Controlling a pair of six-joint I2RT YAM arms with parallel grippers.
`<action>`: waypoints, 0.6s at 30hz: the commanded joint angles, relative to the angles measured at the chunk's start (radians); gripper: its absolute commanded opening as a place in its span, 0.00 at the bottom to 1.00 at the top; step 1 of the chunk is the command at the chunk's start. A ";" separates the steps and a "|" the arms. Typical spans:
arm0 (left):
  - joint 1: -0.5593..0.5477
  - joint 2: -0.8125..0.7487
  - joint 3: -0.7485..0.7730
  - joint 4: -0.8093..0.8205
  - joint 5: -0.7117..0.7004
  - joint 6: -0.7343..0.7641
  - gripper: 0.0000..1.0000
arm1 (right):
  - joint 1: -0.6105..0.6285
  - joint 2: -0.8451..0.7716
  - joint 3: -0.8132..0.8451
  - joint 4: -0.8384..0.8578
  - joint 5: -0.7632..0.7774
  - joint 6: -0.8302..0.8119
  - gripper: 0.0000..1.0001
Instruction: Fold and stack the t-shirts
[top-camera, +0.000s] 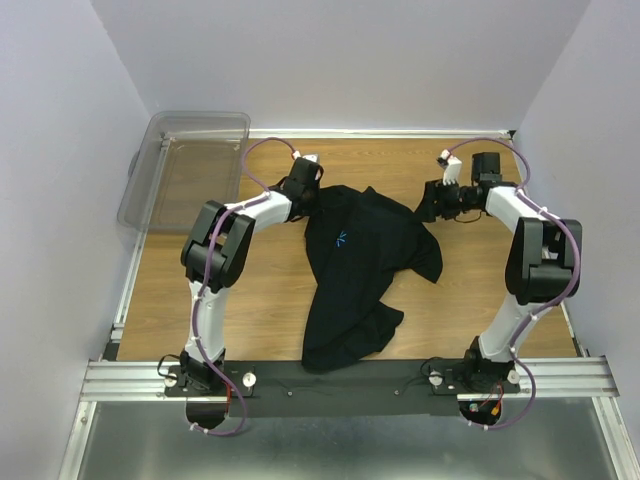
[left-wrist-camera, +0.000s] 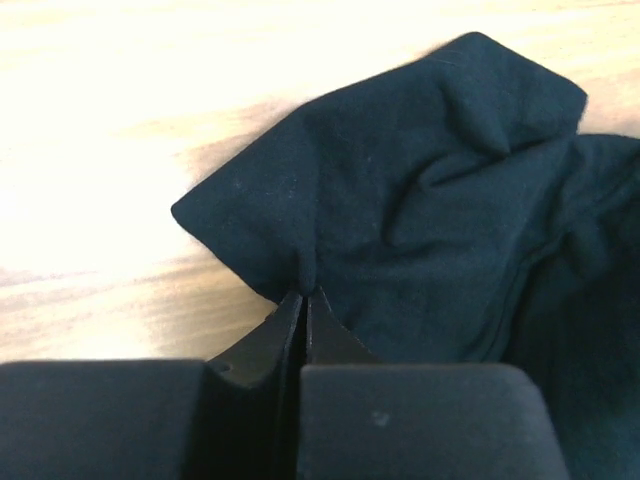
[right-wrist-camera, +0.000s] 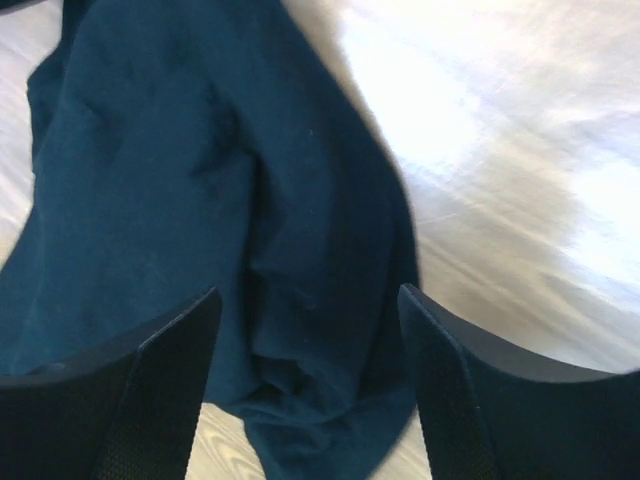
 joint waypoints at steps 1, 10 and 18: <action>-0.002 -0.094 0.001 -0.026 0.029 0.010 0.03 | 0.004 0.090 0.042 -0.106 -0.077 -0.013 0.72; 0.004 -0.332 -0.056 0.042 0.012 0.027 0.00 | 0.004 -0.099 0.059 -0.124 0.029 -0.062 0.01; 0.004 -0.879 -0.183 0.293 0.018 0.094 0.00 | 0.004 -0.627 0.301 -0.229 0.285 -0.182 0.00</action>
